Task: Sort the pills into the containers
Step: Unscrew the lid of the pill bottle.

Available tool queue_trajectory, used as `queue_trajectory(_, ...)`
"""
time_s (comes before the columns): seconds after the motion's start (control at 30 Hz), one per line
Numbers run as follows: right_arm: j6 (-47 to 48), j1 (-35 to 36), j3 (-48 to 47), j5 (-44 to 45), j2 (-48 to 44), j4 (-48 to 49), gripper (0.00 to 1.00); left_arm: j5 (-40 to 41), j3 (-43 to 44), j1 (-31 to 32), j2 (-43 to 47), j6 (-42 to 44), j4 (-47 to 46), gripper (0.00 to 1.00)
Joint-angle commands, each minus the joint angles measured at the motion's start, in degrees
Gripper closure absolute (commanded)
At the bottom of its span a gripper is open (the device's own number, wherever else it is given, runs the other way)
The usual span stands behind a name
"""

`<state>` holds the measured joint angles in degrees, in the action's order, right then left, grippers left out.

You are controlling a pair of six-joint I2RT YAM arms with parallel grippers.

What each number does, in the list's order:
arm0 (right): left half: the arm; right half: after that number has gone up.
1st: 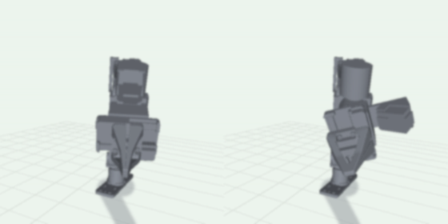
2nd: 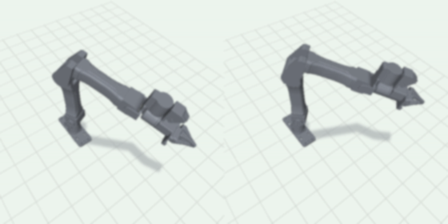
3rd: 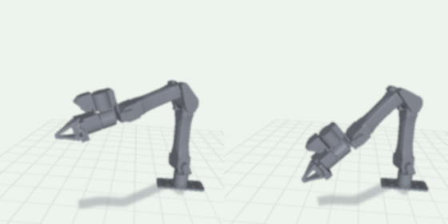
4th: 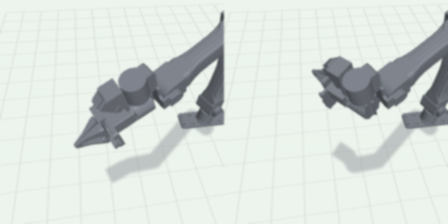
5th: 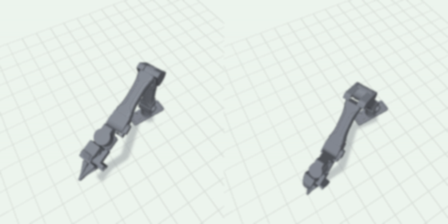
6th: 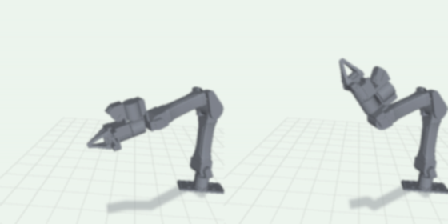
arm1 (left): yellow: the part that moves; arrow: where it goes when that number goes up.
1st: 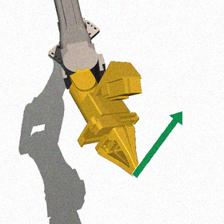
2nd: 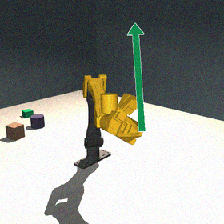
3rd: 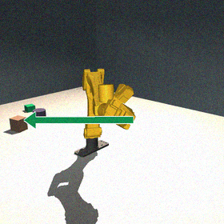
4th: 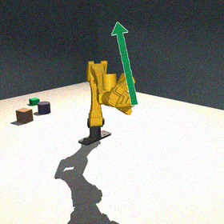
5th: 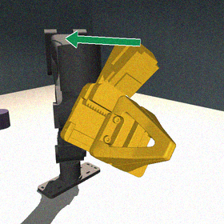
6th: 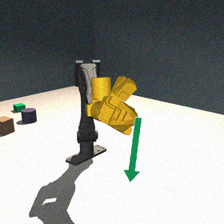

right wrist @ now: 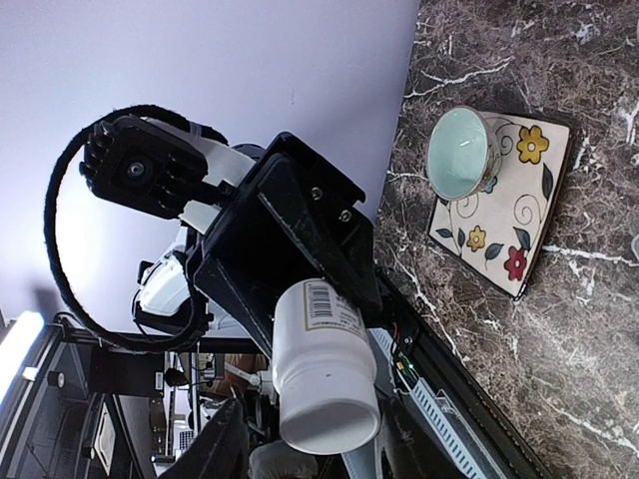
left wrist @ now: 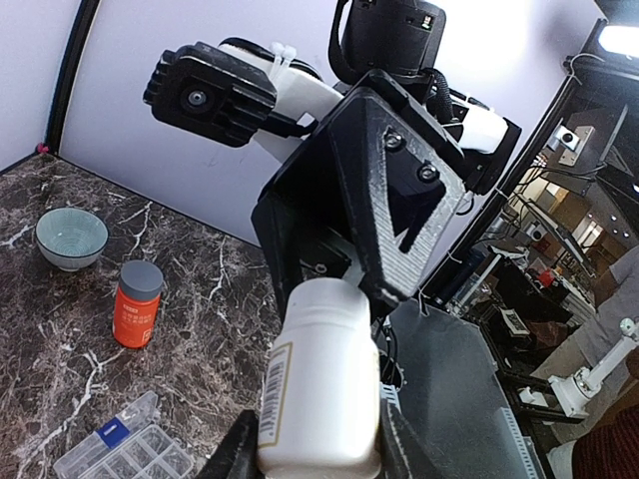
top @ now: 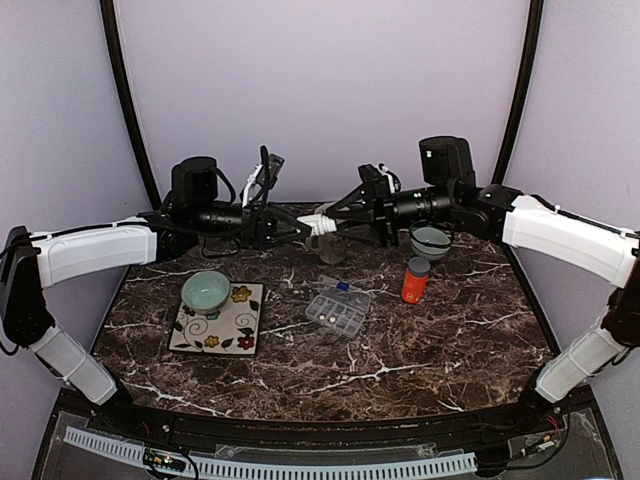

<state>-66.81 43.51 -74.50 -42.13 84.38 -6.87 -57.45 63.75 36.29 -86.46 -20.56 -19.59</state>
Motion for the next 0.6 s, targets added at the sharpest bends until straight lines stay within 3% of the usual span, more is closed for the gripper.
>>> queue_trajectory(0.0,0.02,0.53,-2.02,-0.92,0.48,3.27,0.62,-0.54,1.66,0.27,-0.12,0.96,0.34,1.0)
queue_trajectory(0.33,3.44,0.57,-3.31,-1.18,1.13,0.61,0.83,-0.84,1.51,0.27,-0.09,0.84,0.24,1.0)
queue_trajectory(0.57,20.31,0.67,-6.19,0.23,1.31,-7.39,0.93,-3.26,2.31,0.27,-0.2,-0.79,0.08,1.0)
